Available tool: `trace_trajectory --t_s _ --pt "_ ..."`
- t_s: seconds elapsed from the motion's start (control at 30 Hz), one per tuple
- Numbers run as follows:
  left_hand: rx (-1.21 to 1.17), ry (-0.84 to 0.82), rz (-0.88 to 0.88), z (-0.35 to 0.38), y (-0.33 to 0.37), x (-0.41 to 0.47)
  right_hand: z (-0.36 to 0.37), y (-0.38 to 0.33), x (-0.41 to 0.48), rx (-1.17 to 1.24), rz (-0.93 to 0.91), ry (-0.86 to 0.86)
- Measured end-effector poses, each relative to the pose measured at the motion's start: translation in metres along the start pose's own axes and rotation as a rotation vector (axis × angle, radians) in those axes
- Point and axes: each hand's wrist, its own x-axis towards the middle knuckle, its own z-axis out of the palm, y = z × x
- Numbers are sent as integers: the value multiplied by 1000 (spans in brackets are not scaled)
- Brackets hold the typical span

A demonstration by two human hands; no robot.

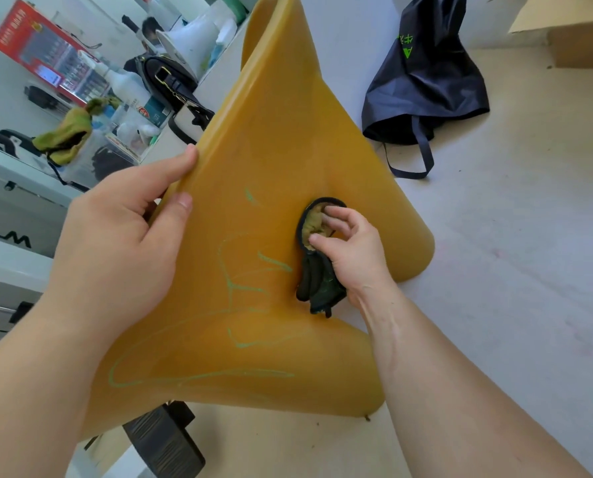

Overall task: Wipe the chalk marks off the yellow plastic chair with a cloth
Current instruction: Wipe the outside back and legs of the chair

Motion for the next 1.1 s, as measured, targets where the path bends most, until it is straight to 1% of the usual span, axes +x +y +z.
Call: trace_trajectory --t_s 0.07,0.17,0.23,0.27,0.3,0.33,0.37,0.4,0.47,0.53,0.6,0.67,0.73,0.77,0.8,0.83,0.9,0.93,0.97,1.0,1.03,1.1 --pt "5 3 -2 0 -2 0 5 3 4 -125 -68 34" --pt "12 10 -8 2 -5 0 7 12 8 -301 -201 -11" --pt "20 12 -6 3 -7 0 4 23 11 -531 -297 41" --pt "25 11 -3 3 -8 0 3 27 12 -655 -312 42" --pt "29 9 -2 4 -9 1 4 30 14 -741 -301 -4" --pt "30 6 -3 4 -10 1 7 34 17 -771 -279 -76" --pt "30 2 -3 4 -11 2 12 36 18 -763 -265 -133" --pt "26 0 -6 3 -10 2 18 37 20 -730 -258 -154" --pt "11 0 -18 3 -7 1 32 30 20 -640 -280 -109" --pt "15 1 -28 2 -4 0 51 12 13 -524 -359 -40" --pt "25 6 -27 2 -4 0 73 -11 1 -406 -454 -5" --pt "29 9 -21 1 -3 -1 91 -27 -14 -352 -533 17" --pt "30 10 -10 1 -3 0 97 -20 -23 -340 -563 37" --pt "26 5 -9 0 -3 0 95 -9 -25 -339 -548 44" --pt "20 -3 -13 0 -3 1 90 4 -26 -331 -492 50" --pt "16 -14 -14 0 -3 1 83 18 -27 -302 -380 49" --pt "13 -26 0 -1 -2 1 72 36 -31 -192 -53 13" --pt "15 -29 7 -2 -1 2 69 40 -33 -155 66 -7" --pt "18 -33 11 -2 -1 2 69 39 -36 -152 118 -14" --pt "21 -36 14 -2 -2 3 73 35 -38 -162 111 -7" --pt "24 -38 17 -2 -3 4 79 26 -40 -175 61 9" --pt "26 -35 27 -2 -4 4 93 3 -46 -228 -98 27"
